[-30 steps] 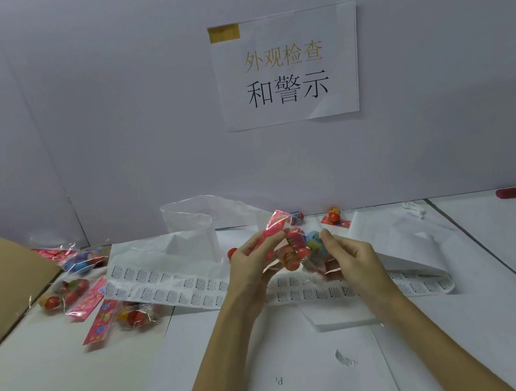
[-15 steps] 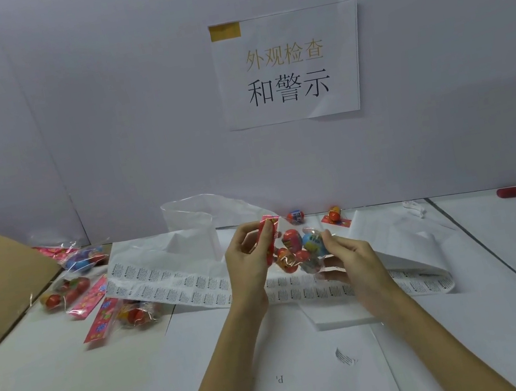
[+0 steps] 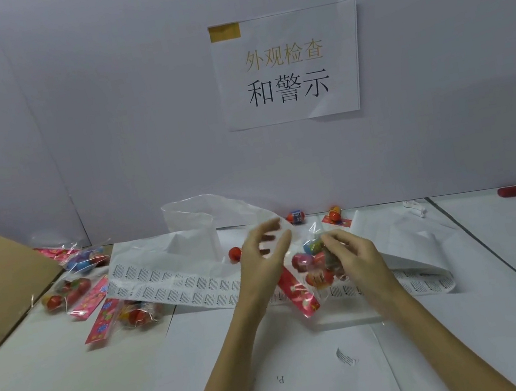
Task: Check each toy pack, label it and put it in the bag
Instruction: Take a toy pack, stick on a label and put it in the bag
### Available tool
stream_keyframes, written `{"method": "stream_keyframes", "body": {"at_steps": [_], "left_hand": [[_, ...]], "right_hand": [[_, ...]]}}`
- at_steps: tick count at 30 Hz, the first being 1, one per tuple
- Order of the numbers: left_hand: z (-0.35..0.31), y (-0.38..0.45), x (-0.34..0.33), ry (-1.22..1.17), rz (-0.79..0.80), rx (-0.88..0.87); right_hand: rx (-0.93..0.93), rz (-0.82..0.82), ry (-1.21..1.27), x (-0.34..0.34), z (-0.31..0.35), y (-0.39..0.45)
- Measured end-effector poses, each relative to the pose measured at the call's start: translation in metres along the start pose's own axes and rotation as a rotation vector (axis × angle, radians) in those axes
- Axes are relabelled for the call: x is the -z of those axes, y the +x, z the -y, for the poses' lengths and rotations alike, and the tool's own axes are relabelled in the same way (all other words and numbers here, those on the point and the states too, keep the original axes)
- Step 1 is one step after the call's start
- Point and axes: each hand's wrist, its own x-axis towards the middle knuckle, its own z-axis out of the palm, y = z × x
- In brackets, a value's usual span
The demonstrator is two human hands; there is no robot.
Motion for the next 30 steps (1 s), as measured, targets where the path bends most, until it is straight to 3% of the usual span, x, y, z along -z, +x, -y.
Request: {"method": "stream_keyframes", "body": {"at_steps": [3,8,11,15,18,22,26,30], "left_hand": [[-0.0025,-0.0045,-0.0030,-0.027,0.190,0.041],[-0.0011,-0.0004,0.0038,-0.175,-0.003,0.112],[-0.0020,0.0002,0.0058,-0.233,-0.038,0.136],[-0.0009,0.0015,0.0028,-0.113,-0.142,-0.055],[0.0011,0.0011,0.0018,0.032,-0.254,-0.110],[-0.0065,0.0019,0.0017,-0.355,-0.027,0.254],[0.0002,0.0010,0.0047,-0.390,0.009,0.088],[0.0015,0.0035,0.0040,-0.499,0.076,0.015]], "right_hand": [[0.002,0.022,0.008,-0.0019,0.0029,-0.0021],[-0.028,0.041,0.013,0.0023,0.0027,-0.0011],[-0.020,0.042,-0.025,0.0000,0.0017,-0.0013],[0.118,-0.080,-0.318,0.0040,-0.0048,-0.0006],[0.177,-0.054,-0.176,0.0035,-0.0041,-0.0037],[0.225,0.107,-0.116,-0.0002,-0.0021,-0.0026],[0.171,0.224,0.049,-0.0023,-0.0002,-0.0044],[0.085,0.076,0.166,-0.0051,0.0026,-0.0037]]}}
